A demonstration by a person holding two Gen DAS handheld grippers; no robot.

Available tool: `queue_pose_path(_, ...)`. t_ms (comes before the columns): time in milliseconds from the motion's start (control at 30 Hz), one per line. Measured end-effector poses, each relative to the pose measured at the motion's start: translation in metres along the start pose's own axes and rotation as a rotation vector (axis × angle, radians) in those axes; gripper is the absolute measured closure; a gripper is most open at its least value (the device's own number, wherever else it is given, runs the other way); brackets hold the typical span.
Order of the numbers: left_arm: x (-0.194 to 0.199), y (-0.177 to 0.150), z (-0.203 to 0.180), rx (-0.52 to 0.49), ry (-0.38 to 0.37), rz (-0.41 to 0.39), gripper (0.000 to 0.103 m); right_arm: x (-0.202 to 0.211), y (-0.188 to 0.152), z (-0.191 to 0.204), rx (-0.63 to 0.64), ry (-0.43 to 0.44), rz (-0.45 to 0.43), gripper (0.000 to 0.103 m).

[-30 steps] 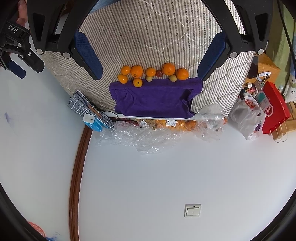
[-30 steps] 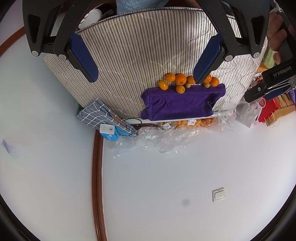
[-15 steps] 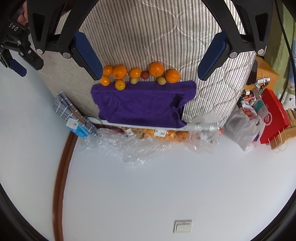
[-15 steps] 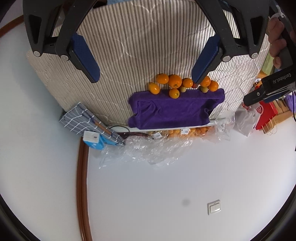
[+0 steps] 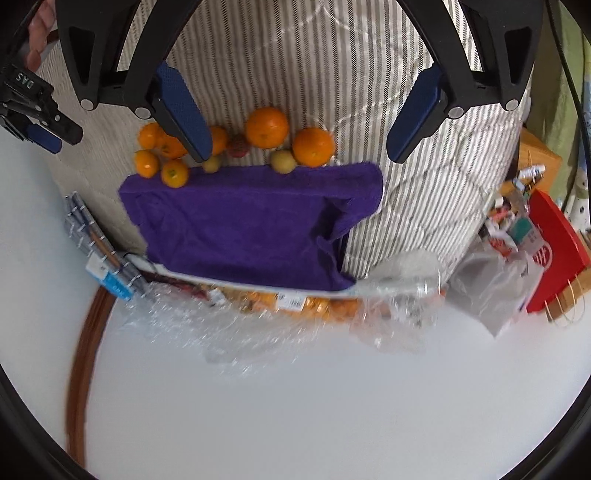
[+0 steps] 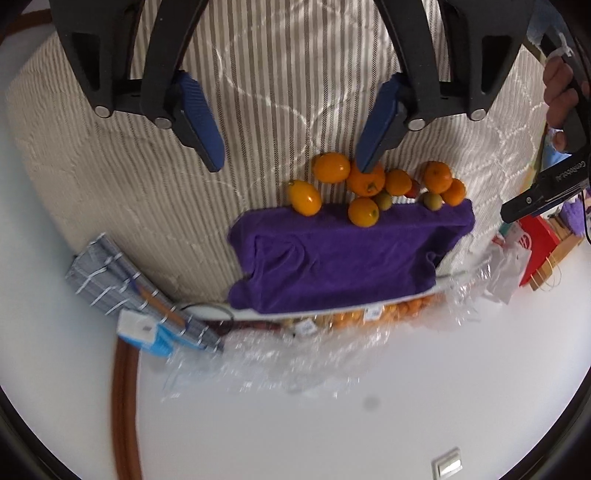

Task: Organize fruits
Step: 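Grasp a round orange with the left tool while the right tool grasps an oval orange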

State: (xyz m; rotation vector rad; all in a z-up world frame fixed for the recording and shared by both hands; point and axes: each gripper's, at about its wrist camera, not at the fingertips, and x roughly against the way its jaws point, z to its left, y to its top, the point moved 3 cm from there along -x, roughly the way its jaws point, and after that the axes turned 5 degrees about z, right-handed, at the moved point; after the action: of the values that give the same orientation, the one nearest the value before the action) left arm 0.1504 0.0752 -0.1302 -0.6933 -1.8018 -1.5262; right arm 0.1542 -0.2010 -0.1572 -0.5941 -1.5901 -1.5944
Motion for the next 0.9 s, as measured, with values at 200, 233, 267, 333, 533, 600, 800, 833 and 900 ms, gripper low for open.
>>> queue_pose_path(200,-0.036,-0.002,0.014,0.011,0.012,0.056,0.008,-0.043,0.011,0.005,0.021,0.010,0.036,0.044)
queue_pose_path(233,-0.041,-0.003,0.015,0.010,0.011,0.062,0.008,-0.051,0.013,0.006,0.026,0.018,0.042,0.047)
queue_pose_path(267,-0.045,-0.003,0.016,0.012,0.009,0.066,0.008,-0.058,0.015,0.007,0.031,0.021,0.051,0.048)
queue_pose_path(333,-0.051,-0.004,0.020,0.017,0.009,0.078,0.008,-0.072,0.019,0.008,0.035,0.034,0.071,0.052)
queue_pose_path(533,-0.066,-0.006,0.030,0.021,0.000,0.109,0.008,-0.101,0.028,0.009,0.022,0.076,0.110,0.059)
queue_pose_path(600,-0.070,-0.007,0.032,0.020,-0.003,0.116,0.008,-0.107,0.030,0.010,0.021,0.087,0.124,0.059)
queue_pose_path(800,-0.084,-0.008,0.036,0.050,-0.034,0.145,0.015,-0.127,0.033,0.011,0.010,0.111,0.159,0.060)
queue_pose_path(833,-0.087,-0.008,0.035,0.042,-0.035,0.152,0.018,-0.129,0.032,0.011,0.008,0.109,0.166,0.063)
queue_pose_path(900,-0.092,-0.008,0.032,0.028,-0.037,0.162,0.023,-0.129,0.031,0.011,0.019,0.095,0.155,0.067)
